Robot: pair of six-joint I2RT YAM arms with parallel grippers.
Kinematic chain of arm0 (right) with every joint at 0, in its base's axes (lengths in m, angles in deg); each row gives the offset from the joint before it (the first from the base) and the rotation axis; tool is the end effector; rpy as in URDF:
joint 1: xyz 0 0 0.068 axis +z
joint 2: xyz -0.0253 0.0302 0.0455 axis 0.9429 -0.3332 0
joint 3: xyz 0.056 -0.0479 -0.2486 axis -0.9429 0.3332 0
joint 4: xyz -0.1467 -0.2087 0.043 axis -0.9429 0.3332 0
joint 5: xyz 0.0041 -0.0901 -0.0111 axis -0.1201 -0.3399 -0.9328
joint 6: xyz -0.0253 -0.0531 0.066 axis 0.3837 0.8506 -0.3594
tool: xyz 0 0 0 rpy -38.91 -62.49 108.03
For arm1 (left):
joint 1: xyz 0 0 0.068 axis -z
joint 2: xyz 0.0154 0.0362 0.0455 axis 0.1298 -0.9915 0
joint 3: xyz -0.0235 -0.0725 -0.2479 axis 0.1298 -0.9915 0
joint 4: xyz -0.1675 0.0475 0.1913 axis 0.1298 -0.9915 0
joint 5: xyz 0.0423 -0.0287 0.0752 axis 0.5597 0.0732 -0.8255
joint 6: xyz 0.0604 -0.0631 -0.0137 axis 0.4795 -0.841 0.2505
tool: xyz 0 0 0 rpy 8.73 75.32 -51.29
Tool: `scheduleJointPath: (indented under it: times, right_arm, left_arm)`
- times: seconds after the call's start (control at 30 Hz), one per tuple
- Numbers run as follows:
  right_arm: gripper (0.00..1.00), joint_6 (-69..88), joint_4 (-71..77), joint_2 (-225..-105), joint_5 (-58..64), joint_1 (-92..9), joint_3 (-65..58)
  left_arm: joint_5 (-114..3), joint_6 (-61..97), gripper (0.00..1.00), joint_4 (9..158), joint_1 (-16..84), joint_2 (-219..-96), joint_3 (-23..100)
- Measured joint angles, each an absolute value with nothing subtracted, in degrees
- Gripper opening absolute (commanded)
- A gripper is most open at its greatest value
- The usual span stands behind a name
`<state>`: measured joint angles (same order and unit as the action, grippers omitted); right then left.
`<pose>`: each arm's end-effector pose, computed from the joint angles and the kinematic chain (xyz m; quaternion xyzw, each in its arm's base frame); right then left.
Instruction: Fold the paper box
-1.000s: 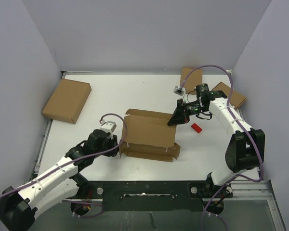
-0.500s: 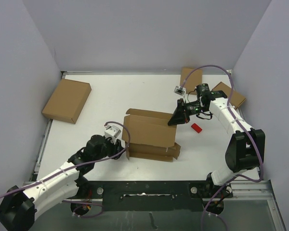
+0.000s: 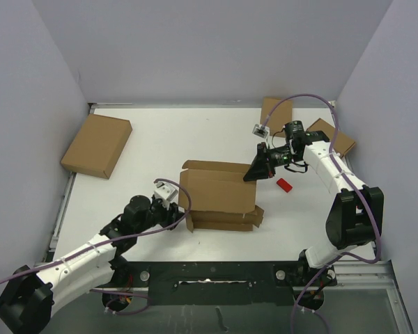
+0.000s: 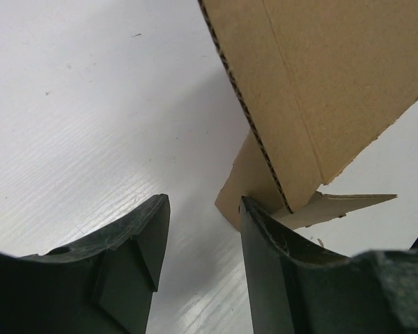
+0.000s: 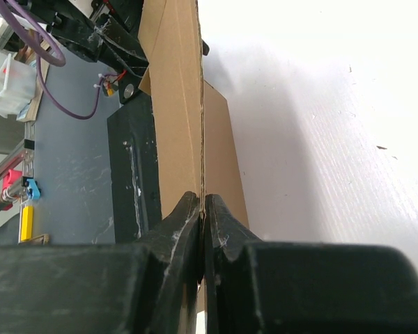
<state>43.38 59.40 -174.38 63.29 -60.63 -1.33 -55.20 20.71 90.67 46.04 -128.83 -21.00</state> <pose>0.2834 0.1234 0.2511 -0.3356 0.7541 0.5282 0.1992 0.1644 -0.1459 0.1458 0.2563 0.8011 -0.2716 0.4678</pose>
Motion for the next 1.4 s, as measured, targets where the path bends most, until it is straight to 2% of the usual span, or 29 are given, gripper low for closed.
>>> scheduleJointPath:
  times: [0.47,1.07,1.4]
  right_arm:
    - [0.0,43.4,59.4,-174.4,63.2,-60.8,-1.3]
    - [0.0,43.4,59.4,-174.4,63.2,-60.8,-1.3]
    - [0.0,43.4,59.4,-174.4,63.4,-60.8,-1.3]
  left_arm:
    - [-54.3,19.2,0.44,85.6,48.0,-120.4,-21.4]
    - [-54.0,16.7,0.5,83.0,53.8,-121.7,-21.6]
    - [-58.1,17.9,0.46,84.5,55.3,-122.8,-21.6]
